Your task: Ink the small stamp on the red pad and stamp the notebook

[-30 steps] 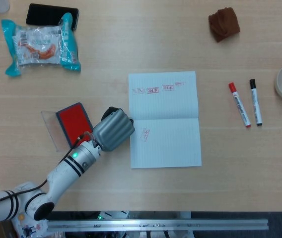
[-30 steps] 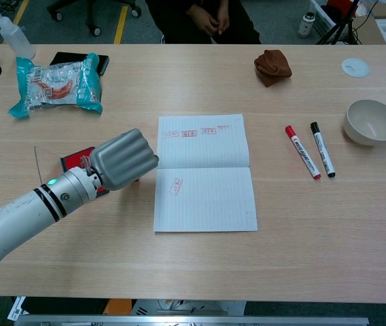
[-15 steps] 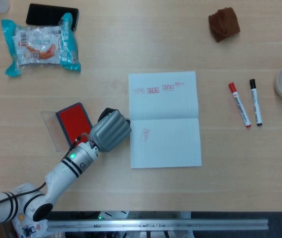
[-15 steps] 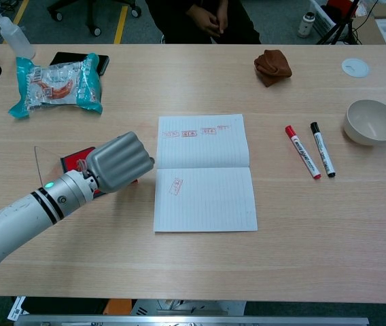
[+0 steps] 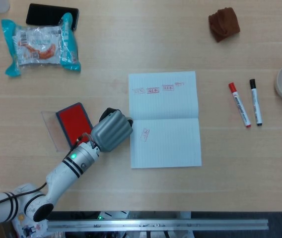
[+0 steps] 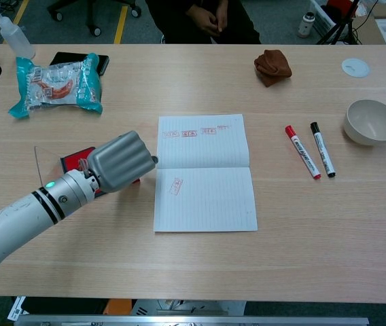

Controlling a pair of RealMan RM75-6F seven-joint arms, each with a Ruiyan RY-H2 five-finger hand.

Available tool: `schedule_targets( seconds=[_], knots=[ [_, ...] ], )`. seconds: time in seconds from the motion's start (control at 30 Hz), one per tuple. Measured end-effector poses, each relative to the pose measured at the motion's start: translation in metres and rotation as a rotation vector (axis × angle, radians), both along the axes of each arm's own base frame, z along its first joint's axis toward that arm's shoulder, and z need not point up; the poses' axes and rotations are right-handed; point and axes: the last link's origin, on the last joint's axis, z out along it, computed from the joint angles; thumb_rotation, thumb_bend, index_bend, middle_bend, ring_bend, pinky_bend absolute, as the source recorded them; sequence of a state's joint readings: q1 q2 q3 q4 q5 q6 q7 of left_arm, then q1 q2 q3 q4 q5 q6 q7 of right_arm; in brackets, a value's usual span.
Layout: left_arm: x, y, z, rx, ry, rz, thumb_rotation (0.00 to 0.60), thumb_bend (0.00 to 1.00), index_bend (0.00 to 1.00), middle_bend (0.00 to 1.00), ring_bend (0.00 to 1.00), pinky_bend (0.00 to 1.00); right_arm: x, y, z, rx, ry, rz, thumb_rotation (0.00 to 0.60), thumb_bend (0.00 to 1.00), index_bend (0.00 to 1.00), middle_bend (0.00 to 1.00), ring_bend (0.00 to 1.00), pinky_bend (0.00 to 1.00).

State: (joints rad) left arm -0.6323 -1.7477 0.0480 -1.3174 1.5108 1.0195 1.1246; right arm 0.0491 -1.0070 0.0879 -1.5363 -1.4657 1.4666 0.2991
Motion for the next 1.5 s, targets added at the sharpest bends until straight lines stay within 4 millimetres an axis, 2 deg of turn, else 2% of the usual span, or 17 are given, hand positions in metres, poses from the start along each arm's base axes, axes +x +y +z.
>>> schedule_targets(
  seconds=[0.37,0.67,0.97,1.2,1.37,1.5],
  knots=[
    [-0.001,0.001,0.005,0.009,0.002,0.011,0.6,0.25,0.41,1.0,1.0,1.0,0.0,0.0,0.001,-0.003,-0.003,0.005,0.6,0.29,0.4,0.39,0.33,0.38],
    [0.004,0.004,0.026,0.031,-0.056,0.069,0.6,0.25,0.39,1.0,1.0,1.0,0.002,-0.002,0.001,-0.003,-0.003,0.012,0.6,0.29,0.4,0.39,0.33,0.38],
    [0.009,0.01,0.059,0.047,-0.17,0.168,0.6,0.25,0.39,1.0,1.0,1.0,0.003,-0.004,0.002,-0.004,-0.002,0.012,0.6,0.29,0.4,0.39,0.33,0.38],
    [0.007,0.024,0.094,0.054,-0.363,0.335,0.6,0.25,0.4,1.0,1.0,1.0,0.002,-0.009,-0.001,0.009,-0.016,0.007,0.6,0.29,0.4,0.39,0.33,0.38],
    [-0.006,0.033,0.115,0.066,-0.495,0.47,0.6,0.25,0.39,0.88,0.9,1.0,0.003,-0.015,-0.002,0.02,-0.006,0.008,0.6,0.29,0.4,0.39,0.33,0.38],
    [-0.026,0.038,0.134,0.093,-0.605,0.6,0.6,0.25,0.38,0.79,0.79,1.0,0.003,-0.019,-0.003,0.04,0.007,0.005,0.6,0.29,0.4,0.39,0.33,0.38]
  ],
)
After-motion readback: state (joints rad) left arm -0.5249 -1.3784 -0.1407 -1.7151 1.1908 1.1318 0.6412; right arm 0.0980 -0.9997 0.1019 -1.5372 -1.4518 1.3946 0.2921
